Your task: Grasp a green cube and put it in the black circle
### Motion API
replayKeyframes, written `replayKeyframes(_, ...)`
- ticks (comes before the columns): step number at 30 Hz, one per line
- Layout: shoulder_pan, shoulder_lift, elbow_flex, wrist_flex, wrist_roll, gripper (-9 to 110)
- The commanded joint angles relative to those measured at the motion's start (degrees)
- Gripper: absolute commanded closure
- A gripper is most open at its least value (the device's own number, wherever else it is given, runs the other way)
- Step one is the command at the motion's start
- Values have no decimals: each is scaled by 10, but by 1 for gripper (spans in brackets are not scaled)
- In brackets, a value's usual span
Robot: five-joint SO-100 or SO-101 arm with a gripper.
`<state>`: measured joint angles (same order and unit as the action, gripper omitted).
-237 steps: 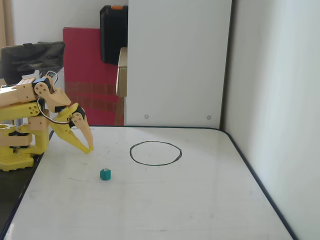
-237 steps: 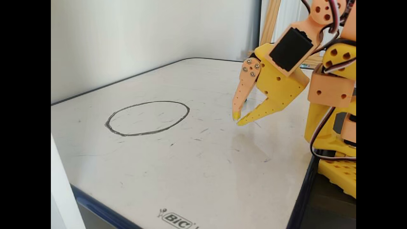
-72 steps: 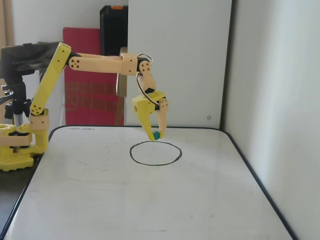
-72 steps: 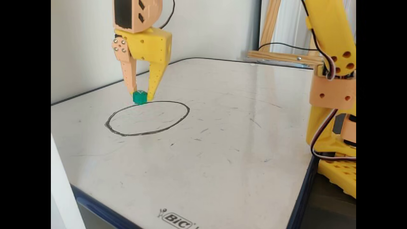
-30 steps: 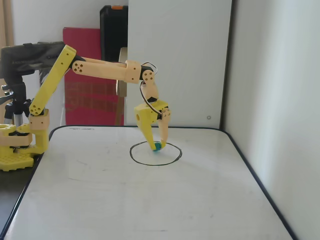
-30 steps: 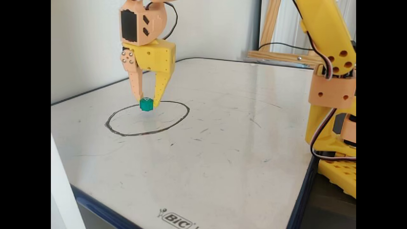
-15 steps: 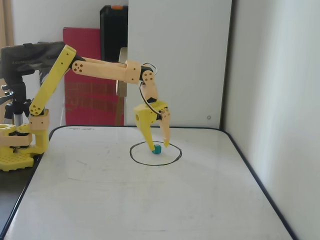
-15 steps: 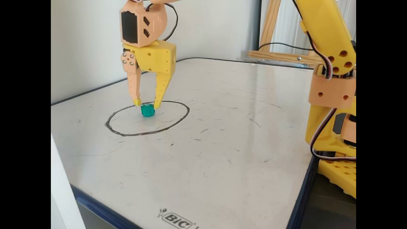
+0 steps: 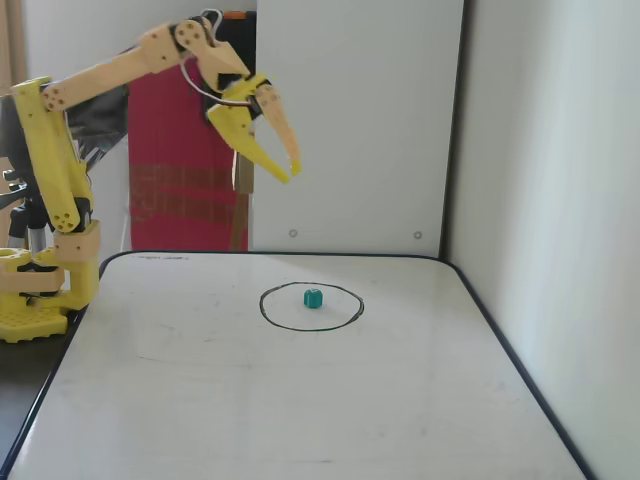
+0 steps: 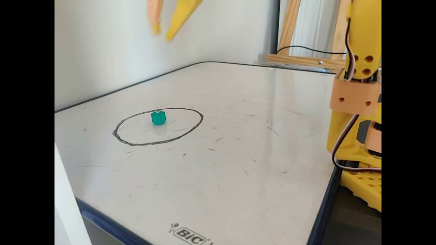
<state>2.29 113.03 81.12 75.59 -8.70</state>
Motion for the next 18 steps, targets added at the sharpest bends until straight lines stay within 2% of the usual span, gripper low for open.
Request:
replayKeyframes(1, 8, 139, 98, -15, 15, 101)
replayKeyframes(13, -93, 659, 557, -47, 40, 101)
replayKeyframes(18, -103, 775, 657, -13, 42, 101)
